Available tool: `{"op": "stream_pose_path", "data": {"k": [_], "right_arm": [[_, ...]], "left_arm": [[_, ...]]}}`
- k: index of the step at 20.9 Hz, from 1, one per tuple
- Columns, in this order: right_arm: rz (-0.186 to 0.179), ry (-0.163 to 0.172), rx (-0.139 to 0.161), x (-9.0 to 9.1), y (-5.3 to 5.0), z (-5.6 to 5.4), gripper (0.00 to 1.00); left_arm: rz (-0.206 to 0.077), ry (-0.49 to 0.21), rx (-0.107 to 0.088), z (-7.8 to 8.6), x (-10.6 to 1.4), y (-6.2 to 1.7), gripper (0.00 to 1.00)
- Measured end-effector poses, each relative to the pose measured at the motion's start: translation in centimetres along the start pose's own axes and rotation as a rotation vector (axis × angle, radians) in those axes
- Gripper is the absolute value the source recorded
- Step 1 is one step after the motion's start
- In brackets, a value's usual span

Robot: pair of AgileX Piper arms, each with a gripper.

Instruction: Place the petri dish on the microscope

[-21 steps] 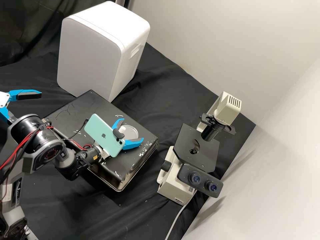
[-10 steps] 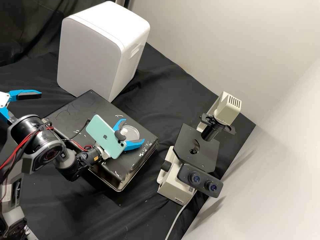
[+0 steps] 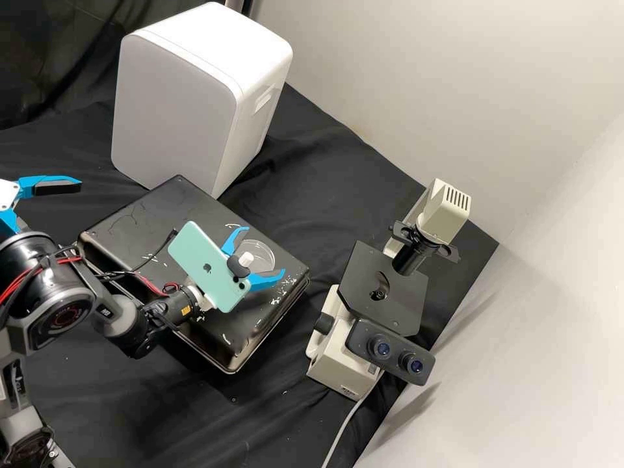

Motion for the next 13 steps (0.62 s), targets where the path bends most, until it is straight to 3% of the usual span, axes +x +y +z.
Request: {"op": "stream_pose_path", "data": {"k": [13], "right_arm": [[0.002, 0.010, -0.001, 0.00, -0.02, -0.12, 0.00]], "left_arm": [[-0.005, 0.001, -0.008, -0.03, 0.03, -0.09, 1.00]]}}
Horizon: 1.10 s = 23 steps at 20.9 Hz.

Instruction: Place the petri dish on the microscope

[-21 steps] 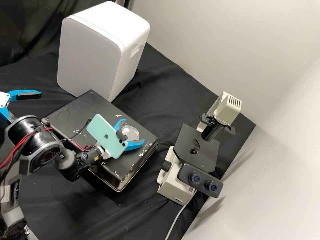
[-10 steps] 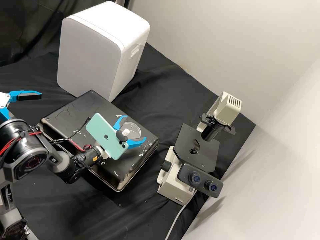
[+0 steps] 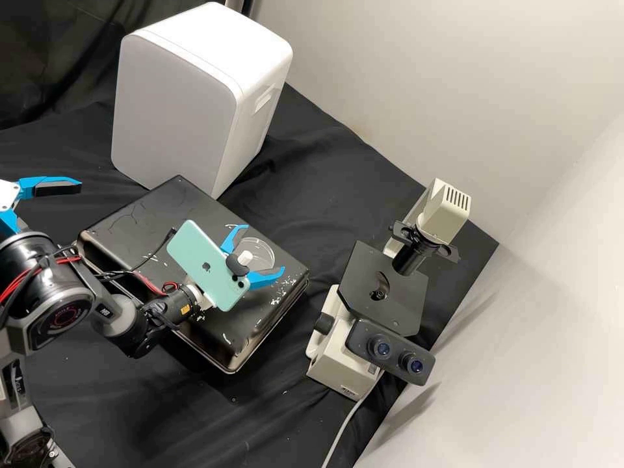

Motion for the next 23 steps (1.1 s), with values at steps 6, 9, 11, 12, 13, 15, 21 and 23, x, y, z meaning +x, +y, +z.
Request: {"op": "stream_pose_path", "data": {"k": [6, 9, 11, 12, 13, 15, 21, 23], "right_arm": [[0.000, 0.000, 0.000, 0.0, 0.0, 0.0, 0.00], [-0.001, -0.002, 0.000, 0.0, 0.0, 0.1, 0.00], [-0.016, -0.011, 0.002, 0.1, -0.5, 0.3, 0.00], [-0.028, -0.019, 0.002, 0.2, -0.9, 0.4, 0.00], [-0.041, -0.022, 0.000, 0.3, -1.2, 0.5, 0.00], [-0.057, -0.038, 0.001, 0.3, -1.5, 0.8, 0.00], [-0.070, -0.047, -0.022, 0.4, -1.9, 1.1, 1.00], [-0.070, -0.047, -0.022, 0.4, -1.9, 1.1, 1.00]], "left_arm": [[0.000, 0.000, 0.000, 0.0, 0.0, 0.00, 1.00], [0.000, 0.000, 0.000, 0.0, 0.0, 0.00, 1.00], [0.000, 0.000, 0.000, 0.0, 0.0, 0.00, 1.00], [-0.001, 0.000, 0.000, 0.0, 0.0, -0.02, 1.00], [-0.001, 0.000, 0.000, 0.0, 0.0, -0.02, 1.00], [-0.004, 0.001, -0.001, 0.0, 0.0, -0.07, 1.00], [-0.016, 0.003, -0.006, -0.1, 0.0, -0.30, 1.00], [-0.016, 0.003, -0.006, -0.1, 0.0, -0.31, 1.00]]}}
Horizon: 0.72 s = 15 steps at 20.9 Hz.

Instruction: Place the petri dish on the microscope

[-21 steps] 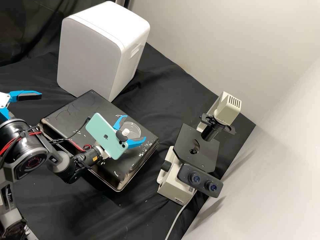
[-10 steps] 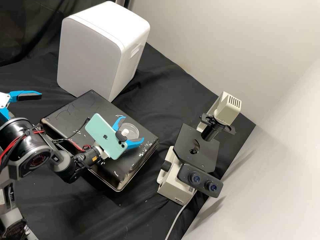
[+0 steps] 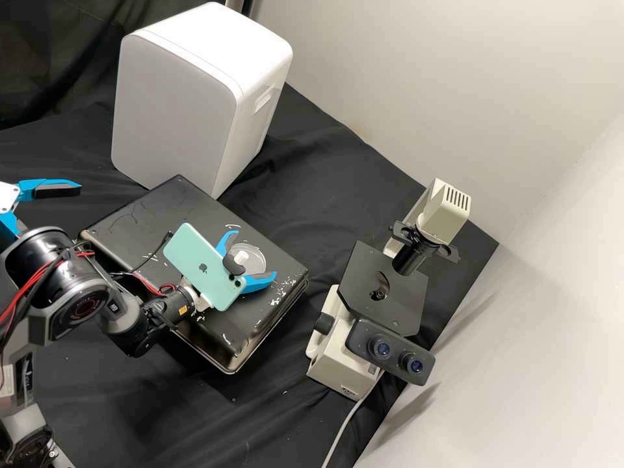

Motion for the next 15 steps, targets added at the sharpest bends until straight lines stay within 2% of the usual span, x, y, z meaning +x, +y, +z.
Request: {"op": "stream_pose_path", "data": {"k": [11, 15], "right_arm": [[0.006, -0.004, 0.004, 0.00, 0.03, 0.02, 1.00], [0.006, -0.004, 0.004, 0.00, 0.03, 0.02, 1.00]], "left_arm": [[0.000, 0.000, 0.000, 0.00, 0.00, 0.00, 1.00], [-0.009, 0.002, -0.003, -0.05, 0.05, -0.15, 1.00]]}}
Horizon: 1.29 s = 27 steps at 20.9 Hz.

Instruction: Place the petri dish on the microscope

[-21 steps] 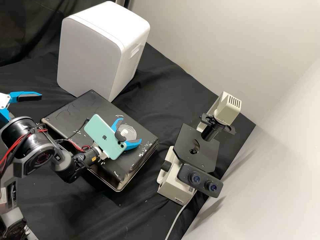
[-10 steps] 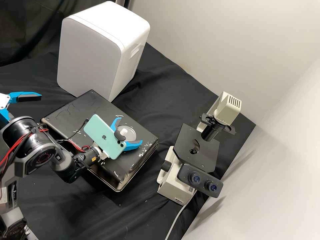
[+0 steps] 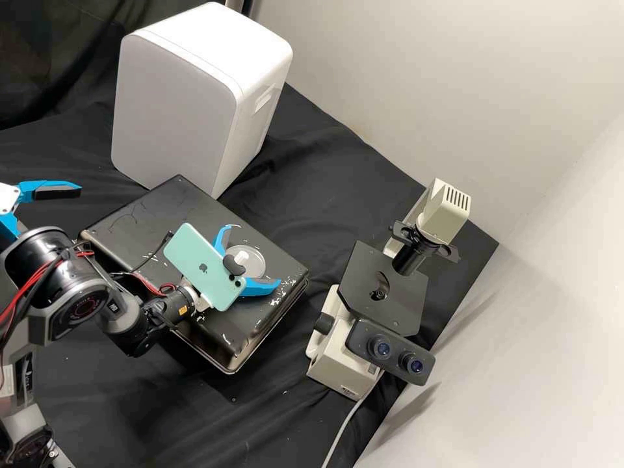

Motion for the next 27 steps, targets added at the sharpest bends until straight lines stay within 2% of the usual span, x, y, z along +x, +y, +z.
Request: {"op": "stream_pose_path", "data": {"k": [5, 8, 9, 13, 15, 19, 23, 27], "right_arm": [[-0.005, -0.001, -0.001, -0.3, -0.2, -0.1, 1.00], [-0.002, -0.010, -0.029, -0.5, -0.4, -0.1, 1.00], [-0.003, -0.014, -0.043, -0.6, -0.6, -0.1, 1.00], [0.013, -0.034, -0.140, -1.1, -1.0, 0.0, 1.00], [0.017, -0.047, -0.169, -1.4, -1.1, 0.2, 1.00], [0.028, -0.055, -0.181, -1.9, -1.1, 0.5, 1.00], [0.032, -0.054, -0.181, -2.2, -1.2, 0.6, 1.00], [0.024, -0.063, -0.181, -1.9, -1.4, 0.9, 1.00]], "left_arm": [[0.000, 0.000, 0.000, 0.0, 0.0, 0.00, 1.00], [0.000, 0.000, 0.000, 0.0, 0.0, 0.00, 1.00], [0.000, 0.000, 0.000, 0.0, 0.0, 0.00, 1.00], [0.000, 0.000, 0.000, 0.0, 0.0, 0.00, 1.00], [0.000, 0.000, 0.000, 0.0, 0.0, 0.00, 1.00], [0.000, 0.000, 0.000, 0.0, 0.0, 0.00, 1.00], [0.000, 0.000, 0.000, 0.0, 0.0, 0.00, 1.00], [0.000, 0.000, 0.000, 0.0, 0.0, 0.00, 1.00]]}}
